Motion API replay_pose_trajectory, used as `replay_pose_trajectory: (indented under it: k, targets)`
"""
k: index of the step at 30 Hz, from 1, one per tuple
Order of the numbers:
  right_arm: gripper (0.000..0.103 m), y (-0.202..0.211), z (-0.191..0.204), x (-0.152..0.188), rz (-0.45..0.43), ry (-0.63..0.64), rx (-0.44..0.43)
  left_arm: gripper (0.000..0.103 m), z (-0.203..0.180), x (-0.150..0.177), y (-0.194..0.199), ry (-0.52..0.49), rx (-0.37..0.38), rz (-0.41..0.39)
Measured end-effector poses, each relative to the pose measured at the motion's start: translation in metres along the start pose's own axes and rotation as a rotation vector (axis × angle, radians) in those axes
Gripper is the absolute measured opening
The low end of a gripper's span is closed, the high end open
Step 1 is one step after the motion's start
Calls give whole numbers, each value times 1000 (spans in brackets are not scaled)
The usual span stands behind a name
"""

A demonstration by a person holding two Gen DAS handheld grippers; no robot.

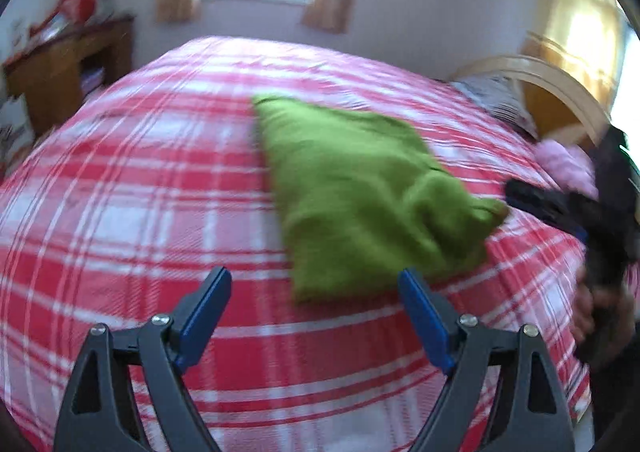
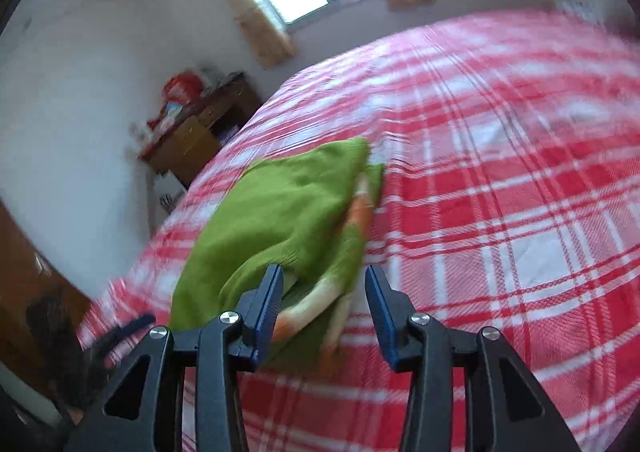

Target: Fold small clothes

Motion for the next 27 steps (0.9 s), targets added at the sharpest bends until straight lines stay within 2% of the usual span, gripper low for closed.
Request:
replay_pose_trajectory:
  k: [3,5,7,9,11,12,13,14,16,17,19,20,22,24,27]
  targets:
    - [44,-6,36,10,38,154,2,88,2,-4,-6,36,-8,7]
    - [44,-19,52,13,89,223,-4,88,-2,0,-7,2,-30,2]
    - [44,-37,59,19,156,275,30,88,-9,3,-13,-54,-72,9]
    - [44,-59,52,24,242,291,119,88,-13,5,-22,-85,-107,11]
    - [40,-68,43,31,272,249,145,88,-11,4,-28,-79,-109,19]
    - [23,-65,39,32,248,210,120,88,-9,2,-30,-63,-101,25]
    - [17,-61,36,32,237,156,67,88,-6,0,-30,-45,-89,30]
    - [15,-57,34,32,226,111,14,88,-1,-1,-30,-20,-72,36]
    - [14,-38,21,29,155,-31,-147,88,9,-2,-30,27,-47,43]
    - [14,-34,12,28,136,-88,-175,88,15,-1,-30,47,-33,53]
    - [13,-27,-11,35,121,-201,-177,88,25,0,-31,80,-7,78]
    - [13,-29,-26,45,137,-233,-135,88,28,2,-30,93,-4,85]
    - [10,-29,-37,55,116,-270,-174,88,34,5,-25,101,-9,86]
    - [10,-25,-37,55,118,-273,-184,86,37,5,-19,90,-20,78]
    - [14,-14,-29,51,140,-223,-146,85,41,-2,-6,64,-29,35]
Point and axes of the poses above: each gripper's, at about its wrist camera, not at the fingertips, and y roughly against the way its jaws point, z to its left, x to its underside, the point moved 2 cm from there along -y, roughly the way its jaws point, and after that the axes turned 6 degrees about -x, right-handed, at the moved point
